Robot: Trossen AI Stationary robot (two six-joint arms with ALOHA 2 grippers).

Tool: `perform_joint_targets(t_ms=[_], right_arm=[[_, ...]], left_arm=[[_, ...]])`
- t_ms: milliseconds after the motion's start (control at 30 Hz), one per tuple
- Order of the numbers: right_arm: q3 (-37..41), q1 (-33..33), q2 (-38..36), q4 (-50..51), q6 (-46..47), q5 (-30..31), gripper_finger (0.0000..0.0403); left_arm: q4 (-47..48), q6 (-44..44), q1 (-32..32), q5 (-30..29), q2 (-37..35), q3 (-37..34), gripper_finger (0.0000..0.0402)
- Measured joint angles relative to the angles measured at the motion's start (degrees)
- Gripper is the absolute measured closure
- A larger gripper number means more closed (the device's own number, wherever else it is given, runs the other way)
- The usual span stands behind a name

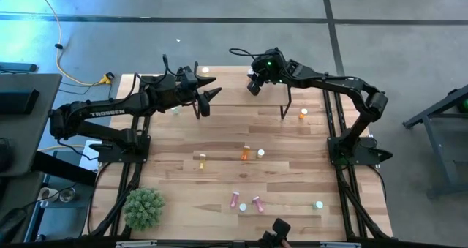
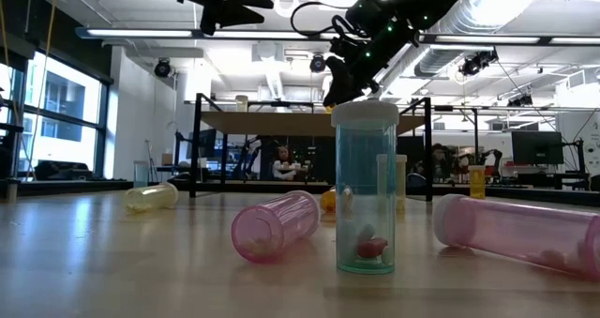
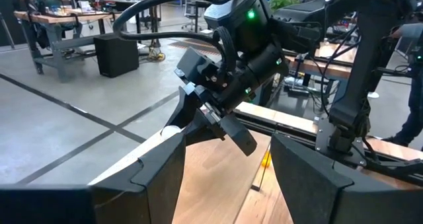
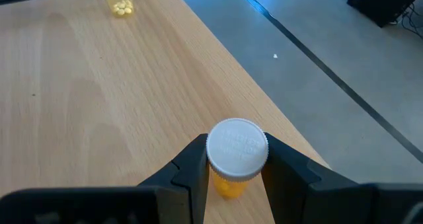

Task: Pick and place medicine bottles onto shelf by color
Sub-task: Put the bottom left orange pill bottle on the shelf

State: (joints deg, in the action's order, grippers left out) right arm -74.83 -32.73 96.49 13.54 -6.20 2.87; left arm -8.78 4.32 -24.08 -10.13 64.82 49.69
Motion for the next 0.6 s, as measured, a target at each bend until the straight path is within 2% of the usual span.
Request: perform_joint_targets(t_ms=[167,400,600], right_arm=[[0.0,0.0,0.0,0.0,1.3,0.0,0.0293],[0.0,0.0,0.0,0.1,1.8,-0.1,0.0261],[-0.1,0.0,-0.2,-0.6,1.7,-0.1,0.0254]], left_arm=[[0.0,0.0,0.0,-0.1,0.0,0.0,0.0188],[0.0,0.0,0.0,-0.2,0.0,0.0,0.0188],[0.0,0.0,0.0,-0.2,0.0,0.0,0.0188]])
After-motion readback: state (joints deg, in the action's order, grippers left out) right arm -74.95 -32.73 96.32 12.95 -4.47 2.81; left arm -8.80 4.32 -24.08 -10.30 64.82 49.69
